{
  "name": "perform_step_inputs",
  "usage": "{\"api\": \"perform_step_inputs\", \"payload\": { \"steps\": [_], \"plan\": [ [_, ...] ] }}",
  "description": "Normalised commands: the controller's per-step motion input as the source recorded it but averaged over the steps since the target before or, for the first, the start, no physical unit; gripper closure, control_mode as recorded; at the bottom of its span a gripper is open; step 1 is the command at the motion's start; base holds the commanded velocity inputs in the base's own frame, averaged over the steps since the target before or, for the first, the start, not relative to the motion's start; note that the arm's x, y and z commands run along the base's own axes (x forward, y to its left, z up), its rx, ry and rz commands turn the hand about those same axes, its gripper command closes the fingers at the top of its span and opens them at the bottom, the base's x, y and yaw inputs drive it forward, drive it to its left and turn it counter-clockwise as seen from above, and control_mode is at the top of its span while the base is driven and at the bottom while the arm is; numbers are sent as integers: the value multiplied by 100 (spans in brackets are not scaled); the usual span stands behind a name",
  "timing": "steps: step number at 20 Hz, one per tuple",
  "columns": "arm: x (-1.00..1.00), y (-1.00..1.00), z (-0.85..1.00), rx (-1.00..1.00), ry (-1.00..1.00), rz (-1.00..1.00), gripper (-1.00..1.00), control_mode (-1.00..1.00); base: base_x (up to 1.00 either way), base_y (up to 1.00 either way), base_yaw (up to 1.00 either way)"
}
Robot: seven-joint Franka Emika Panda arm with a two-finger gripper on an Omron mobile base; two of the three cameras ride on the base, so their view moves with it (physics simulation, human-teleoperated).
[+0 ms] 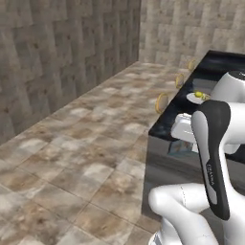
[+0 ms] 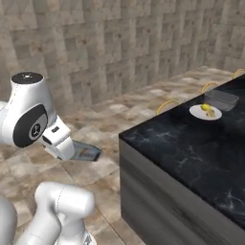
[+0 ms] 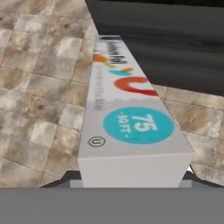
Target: Retrieve the tupperware and aluminum foil from the cabinet and place them on the dining counter near the plate with mushroom and lemon to prepare for storing leftovers.
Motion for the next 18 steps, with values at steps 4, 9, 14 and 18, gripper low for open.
{"api": "perform_step_inputs", "payload": {
  "steps": [4, 9, 14, 18],
  "plan": [
    [0, 0, 0, 0, 0, 0, 100, 100, 91, 100, -38],
    [0, 0, 0, 0, 0, 0, 100, 100, 98, 100, -31],
    [0, 0, 0, 0, 0, 0, 100, 100, 100, 100, -16],
    [0, 0, 0, 0, 0, 0, 100, 100, 95, 45, -26]
  ]
}}
